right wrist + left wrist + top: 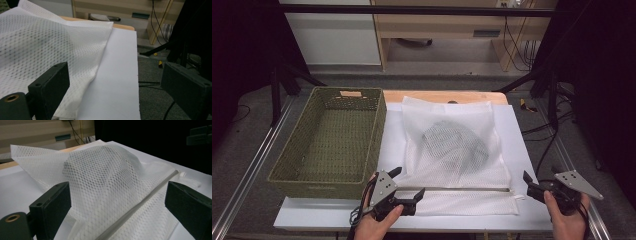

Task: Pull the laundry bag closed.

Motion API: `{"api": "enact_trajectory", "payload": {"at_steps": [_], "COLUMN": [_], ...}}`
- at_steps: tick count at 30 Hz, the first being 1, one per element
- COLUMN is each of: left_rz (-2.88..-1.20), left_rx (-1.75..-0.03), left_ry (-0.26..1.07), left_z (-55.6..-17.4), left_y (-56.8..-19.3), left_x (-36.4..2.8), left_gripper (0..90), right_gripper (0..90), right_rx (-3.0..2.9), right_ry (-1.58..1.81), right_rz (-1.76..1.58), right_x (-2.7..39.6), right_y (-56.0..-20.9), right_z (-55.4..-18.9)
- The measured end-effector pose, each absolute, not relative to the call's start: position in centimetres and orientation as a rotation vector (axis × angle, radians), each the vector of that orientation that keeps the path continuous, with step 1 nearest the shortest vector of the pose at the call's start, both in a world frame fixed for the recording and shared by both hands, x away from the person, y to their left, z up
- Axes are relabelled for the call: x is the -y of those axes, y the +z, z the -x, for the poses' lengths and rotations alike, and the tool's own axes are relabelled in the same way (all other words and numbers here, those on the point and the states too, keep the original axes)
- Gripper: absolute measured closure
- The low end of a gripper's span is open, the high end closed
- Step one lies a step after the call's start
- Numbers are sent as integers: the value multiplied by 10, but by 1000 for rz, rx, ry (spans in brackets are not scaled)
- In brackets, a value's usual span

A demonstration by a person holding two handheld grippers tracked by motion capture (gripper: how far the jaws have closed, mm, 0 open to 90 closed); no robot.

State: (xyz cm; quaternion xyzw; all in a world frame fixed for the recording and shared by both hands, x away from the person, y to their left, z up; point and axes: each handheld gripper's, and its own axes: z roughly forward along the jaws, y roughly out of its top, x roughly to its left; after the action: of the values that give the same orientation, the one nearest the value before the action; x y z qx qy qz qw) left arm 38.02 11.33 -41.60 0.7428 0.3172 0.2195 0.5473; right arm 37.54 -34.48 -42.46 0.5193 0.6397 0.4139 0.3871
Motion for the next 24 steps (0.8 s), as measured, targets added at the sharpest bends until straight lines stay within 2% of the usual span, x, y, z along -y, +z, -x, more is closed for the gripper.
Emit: {"api": "enact_trajectory", "payload": {"at_steps": [12, 16, 24], "left_rz": [-1818, -1865, -1926], "left_rx": [-856, -926, -979], "left_ry": [519, 510, 486], "left_z": [-424, -426, -420], "left_y": [-441, -453, -464], "left_x": [-109, -109, -106], "left_gripper": [71, 72, 71], "right_gripper": [112, 149, 160], "right_rx": [-1634, -1689, -1807], "right_ry": [1021, 982, 968], "right_rz": [-1356, -1395, -1438], "right_x": [342, 338, 332], "right_y": [-443, -452, -462], "right_z": [-394, -400, -397]}}
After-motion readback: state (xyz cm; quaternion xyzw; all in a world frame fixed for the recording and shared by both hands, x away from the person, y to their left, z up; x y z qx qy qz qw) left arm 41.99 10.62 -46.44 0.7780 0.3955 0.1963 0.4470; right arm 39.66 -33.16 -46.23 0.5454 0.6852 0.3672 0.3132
